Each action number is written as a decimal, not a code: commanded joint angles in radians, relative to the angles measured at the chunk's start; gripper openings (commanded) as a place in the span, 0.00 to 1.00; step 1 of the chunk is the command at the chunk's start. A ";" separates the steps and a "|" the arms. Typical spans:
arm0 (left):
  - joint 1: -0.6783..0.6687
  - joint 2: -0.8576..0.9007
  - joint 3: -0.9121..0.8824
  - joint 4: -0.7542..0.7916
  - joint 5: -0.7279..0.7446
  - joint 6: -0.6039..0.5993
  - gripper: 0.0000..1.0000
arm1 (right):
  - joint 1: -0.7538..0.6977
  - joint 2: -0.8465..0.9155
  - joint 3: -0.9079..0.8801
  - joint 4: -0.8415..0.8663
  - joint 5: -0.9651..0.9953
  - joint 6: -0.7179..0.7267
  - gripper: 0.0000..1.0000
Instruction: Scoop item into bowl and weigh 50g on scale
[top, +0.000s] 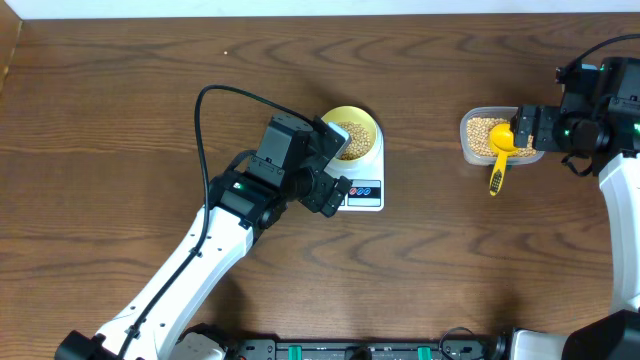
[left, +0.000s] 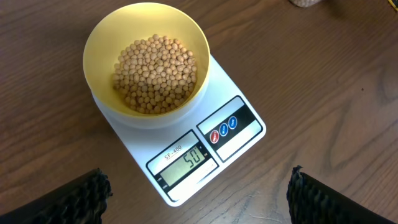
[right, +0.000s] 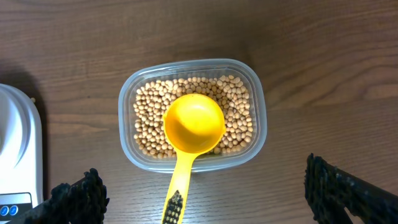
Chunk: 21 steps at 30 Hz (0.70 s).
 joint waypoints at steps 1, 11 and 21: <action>0.004 0.005 -0.008 -0.003 0.012 -0.002 0.93 | 0.000 -0.009 0.016 -0.002 0.007 -0.013 0.99; 0.004 0.005 -0.008 -0.007 0.012 -0.002 0.93 | 0.000 -0.009 0.016 -0.002 0.007 -0.013 0.99; 0.006 -0.015 -0.043 -0.078 -0.025 -0.002 0.93 | 0.000 -0.009 0.016 -0.002 0.007 -0.013 0.99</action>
